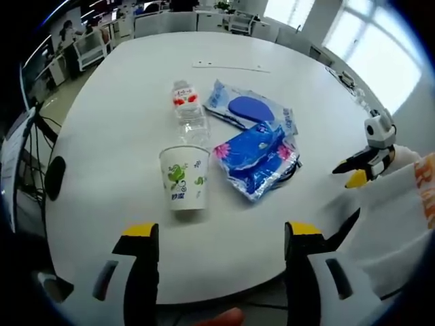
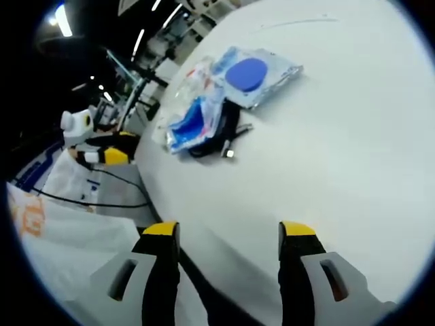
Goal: Arrange the tabletop items into an orderly group along one side of the table until the central work area is clear of visible clutter.
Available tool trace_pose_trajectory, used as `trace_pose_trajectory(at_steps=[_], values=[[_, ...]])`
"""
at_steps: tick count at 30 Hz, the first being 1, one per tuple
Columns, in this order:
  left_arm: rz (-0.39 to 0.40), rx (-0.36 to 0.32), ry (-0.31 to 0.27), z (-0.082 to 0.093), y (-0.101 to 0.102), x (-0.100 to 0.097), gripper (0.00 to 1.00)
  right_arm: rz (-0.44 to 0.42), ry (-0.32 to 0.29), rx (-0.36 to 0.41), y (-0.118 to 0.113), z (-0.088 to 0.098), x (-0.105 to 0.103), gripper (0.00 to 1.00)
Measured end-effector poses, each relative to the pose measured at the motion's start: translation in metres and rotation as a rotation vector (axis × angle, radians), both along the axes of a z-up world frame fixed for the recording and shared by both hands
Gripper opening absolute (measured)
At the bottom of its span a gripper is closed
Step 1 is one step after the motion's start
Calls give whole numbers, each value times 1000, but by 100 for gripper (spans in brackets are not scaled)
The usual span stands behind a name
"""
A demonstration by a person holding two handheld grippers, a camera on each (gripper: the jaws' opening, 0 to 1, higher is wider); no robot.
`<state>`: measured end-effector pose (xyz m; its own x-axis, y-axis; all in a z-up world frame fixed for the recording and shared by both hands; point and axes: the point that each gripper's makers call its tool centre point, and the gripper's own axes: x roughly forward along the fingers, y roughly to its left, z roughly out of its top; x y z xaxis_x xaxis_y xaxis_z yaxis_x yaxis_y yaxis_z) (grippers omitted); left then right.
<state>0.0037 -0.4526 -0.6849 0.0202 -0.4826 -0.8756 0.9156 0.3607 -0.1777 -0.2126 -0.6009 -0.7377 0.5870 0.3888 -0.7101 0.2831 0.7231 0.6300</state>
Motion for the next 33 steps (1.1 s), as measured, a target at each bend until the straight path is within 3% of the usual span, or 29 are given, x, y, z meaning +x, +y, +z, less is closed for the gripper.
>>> trace_pose_trajectory(at_steps=[7,13,24,33], values=[[-4,-8,7,0,-4,-1,75,13,-5,-3,3,1,2,57],[11,-33,18,0,-10,2,74,-42,-114,-83,-17,19,21,54],[33,-61,7,2,-21,10,74,-93,-214,-167,-34,40,38,55],[22,-85,19,-1,-36,11,69,-58,-199,-159,-30,32,38,54]])
